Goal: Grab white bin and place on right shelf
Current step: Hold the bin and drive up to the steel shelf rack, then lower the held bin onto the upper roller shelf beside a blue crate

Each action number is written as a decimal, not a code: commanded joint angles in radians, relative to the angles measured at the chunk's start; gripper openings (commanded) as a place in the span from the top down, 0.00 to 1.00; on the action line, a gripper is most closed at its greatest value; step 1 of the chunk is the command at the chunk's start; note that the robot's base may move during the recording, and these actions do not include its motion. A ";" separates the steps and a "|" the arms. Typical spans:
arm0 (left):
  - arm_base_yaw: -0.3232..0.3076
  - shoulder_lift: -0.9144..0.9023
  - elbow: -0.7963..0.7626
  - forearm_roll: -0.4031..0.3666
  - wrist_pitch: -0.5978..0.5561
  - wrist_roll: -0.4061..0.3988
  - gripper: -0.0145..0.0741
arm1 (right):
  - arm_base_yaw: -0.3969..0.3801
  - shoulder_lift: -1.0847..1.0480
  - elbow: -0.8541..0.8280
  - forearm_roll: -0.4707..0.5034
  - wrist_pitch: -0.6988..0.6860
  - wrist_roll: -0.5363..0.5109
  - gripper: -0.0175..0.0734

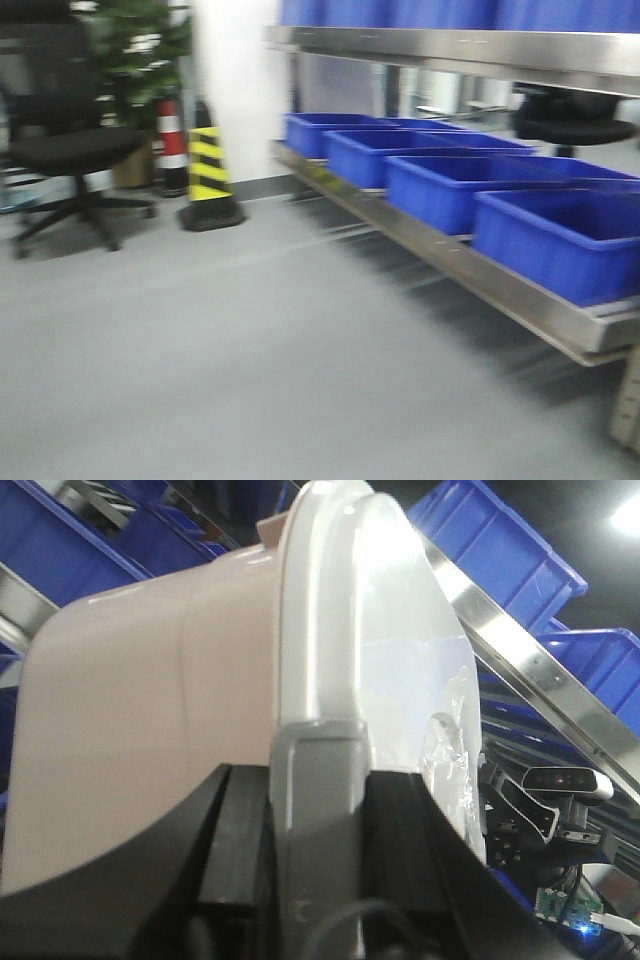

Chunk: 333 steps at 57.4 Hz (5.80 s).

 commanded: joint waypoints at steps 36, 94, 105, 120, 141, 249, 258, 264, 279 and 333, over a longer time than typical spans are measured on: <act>-0.030 -0.046 -0.035 -0.087 0.233 0.024 0.97 | 0.018 -0.023 -0.033 0.101 0.090 -0.016 0.73; -0.030 -0.046 -0.035 -0.087 0.233 0.024 0.97 | 0.018 -0.023 -0.033 0.101 0.087 -0.016 0.73; -0.030 -0.046 -0.035 -0.087 0.233 0.024 0.97 | 0.018 -0.023 -0.033 0.101 0.087 -0.016 0.73; -0.030 -0.046 -0.035 -0.087 0.233 0.024 0.97 | 0.018 -0.023 -0.033 0.101 0.087 -0.016 0.73; -0.030 -0.046 -0.035 -0.087 0.233 0.024 0.97 | 0.018 -0.023 -0.033 0.101 0.087 -0.016 0.73; -0.158 0.094 -0.035 -0.080 -0.111 0.097 0.97 | 0.018 0.204 -0.083 0.123 0.156 0.025 0.73; -0.162 0.141 -0.035 -0.080 -0.143 0.127 0.97 | 0.036 0.265 -0.083 0.123 0.156 0.017 0.73; -0.162 0.156 -0.035 -0.078 -0.178 0.130 0.97 | 0.065 0.308 -0.083 0.123 0.155 0.005 0.73; -0.162 0.173 -0.035 -0.022 -0.239 0.134 0.96 | 0.098 0.397 -0.083 0.123 0.144 -0.010 0.72; -0.159 0.231 -0.035 0.118 -0.371 0.136 0.26 | 0.040 0.436 -0.083 0.026 -0.042 -0.093 0.10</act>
